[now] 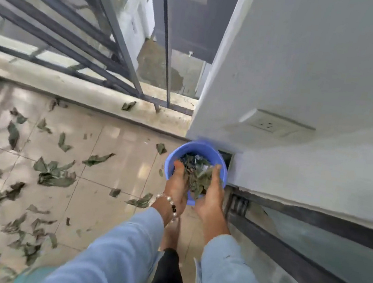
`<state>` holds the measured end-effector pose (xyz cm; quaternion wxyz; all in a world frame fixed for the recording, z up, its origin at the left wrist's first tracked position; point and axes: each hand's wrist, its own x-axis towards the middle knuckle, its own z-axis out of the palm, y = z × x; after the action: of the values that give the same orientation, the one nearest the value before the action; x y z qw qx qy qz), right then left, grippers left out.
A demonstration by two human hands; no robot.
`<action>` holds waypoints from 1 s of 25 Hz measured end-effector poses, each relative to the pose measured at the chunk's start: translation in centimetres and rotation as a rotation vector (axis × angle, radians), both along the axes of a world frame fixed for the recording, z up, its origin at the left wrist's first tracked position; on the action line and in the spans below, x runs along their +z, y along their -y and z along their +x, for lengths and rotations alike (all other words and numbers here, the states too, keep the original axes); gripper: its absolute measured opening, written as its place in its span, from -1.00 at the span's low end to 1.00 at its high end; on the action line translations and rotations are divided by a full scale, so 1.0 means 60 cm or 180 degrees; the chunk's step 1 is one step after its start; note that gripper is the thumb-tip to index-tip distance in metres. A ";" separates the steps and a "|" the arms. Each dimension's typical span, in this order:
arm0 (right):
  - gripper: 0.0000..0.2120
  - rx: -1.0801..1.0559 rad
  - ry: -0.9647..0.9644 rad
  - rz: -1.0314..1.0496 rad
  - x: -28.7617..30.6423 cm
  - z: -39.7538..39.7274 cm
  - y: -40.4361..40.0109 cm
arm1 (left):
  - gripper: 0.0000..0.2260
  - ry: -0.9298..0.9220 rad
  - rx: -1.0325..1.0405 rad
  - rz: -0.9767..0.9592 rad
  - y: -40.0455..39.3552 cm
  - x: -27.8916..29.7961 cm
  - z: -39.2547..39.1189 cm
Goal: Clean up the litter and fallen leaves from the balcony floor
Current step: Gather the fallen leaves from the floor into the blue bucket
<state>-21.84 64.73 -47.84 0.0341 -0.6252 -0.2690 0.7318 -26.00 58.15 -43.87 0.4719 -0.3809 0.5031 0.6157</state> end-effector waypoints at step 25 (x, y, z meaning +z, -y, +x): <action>-0.77 0.6966 -0.0704 0.4158 0.419 0.056 0.234 | -0.74 -0.1532 -0.1737 -0.2769 0.397 0.373 0.233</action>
<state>-18.47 50.68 -22.72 -0.2618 0.1179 -0.9447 0.1586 -12.02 34.33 -21.49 0.2855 -0.2454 0.8841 0.2769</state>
